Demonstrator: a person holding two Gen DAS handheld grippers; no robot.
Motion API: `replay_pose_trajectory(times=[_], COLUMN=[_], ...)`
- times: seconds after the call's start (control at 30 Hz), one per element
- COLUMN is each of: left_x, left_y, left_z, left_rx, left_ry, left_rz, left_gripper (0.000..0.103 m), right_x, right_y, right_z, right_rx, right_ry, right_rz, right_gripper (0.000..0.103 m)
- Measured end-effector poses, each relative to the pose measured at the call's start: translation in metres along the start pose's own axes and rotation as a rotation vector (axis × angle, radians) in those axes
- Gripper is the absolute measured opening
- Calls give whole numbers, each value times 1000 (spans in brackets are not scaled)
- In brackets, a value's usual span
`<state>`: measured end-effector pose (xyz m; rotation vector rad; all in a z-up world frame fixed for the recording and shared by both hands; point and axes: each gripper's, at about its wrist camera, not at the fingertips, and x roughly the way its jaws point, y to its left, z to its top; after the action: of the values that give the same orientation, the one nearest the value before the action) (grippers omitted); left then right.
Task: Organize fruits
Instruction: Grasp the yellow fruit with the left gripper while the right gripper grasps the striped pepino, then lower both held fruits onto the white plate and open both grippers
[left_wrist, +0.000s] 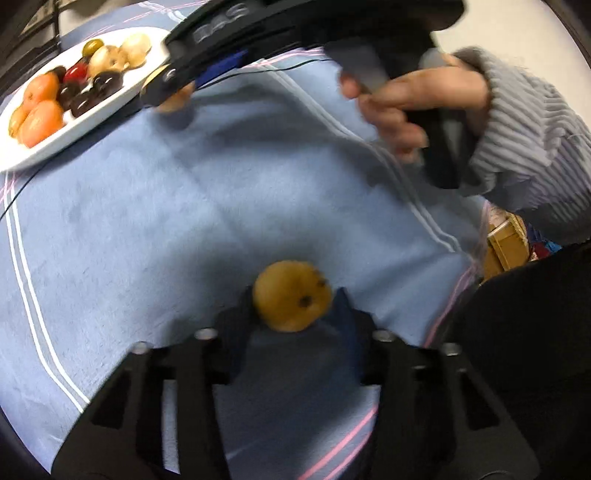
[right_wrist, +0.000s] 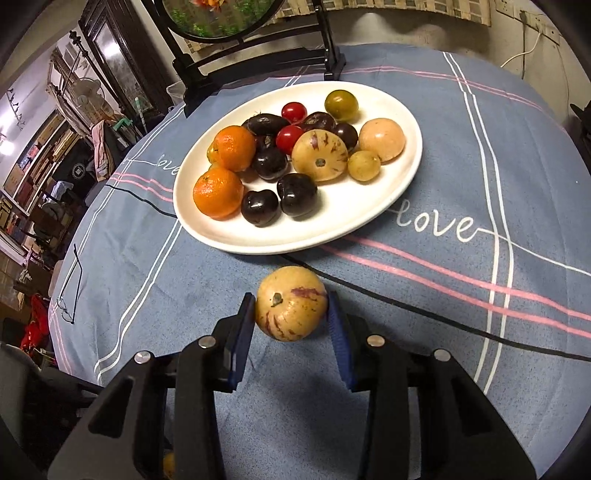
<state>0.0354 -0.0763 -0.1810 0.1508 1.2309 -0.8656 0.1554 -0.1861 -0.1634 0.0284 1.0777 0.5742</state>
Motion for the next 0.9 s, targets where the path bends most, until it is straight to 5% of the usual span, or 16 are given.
replay_pose_trajectory(times=[0.2,0.47,0.9], left_x=[-22,-71,-60], left_y=[12,84,159], left_z=[11,74,147], left_rx=[-31,-126,-230], left_ry=[-99,-265,-291], left_rz=[53,243,323], left_gripper=[39,39,40], right_x=[-3,-11,16], right_y=[-1,-3,-29], right_z=[-1,38,79], right_rx=[5,-1,55], right_ry=[-7,-85,-61], right_rz=[4,-18,-23], right_gripper=[40,40,47])
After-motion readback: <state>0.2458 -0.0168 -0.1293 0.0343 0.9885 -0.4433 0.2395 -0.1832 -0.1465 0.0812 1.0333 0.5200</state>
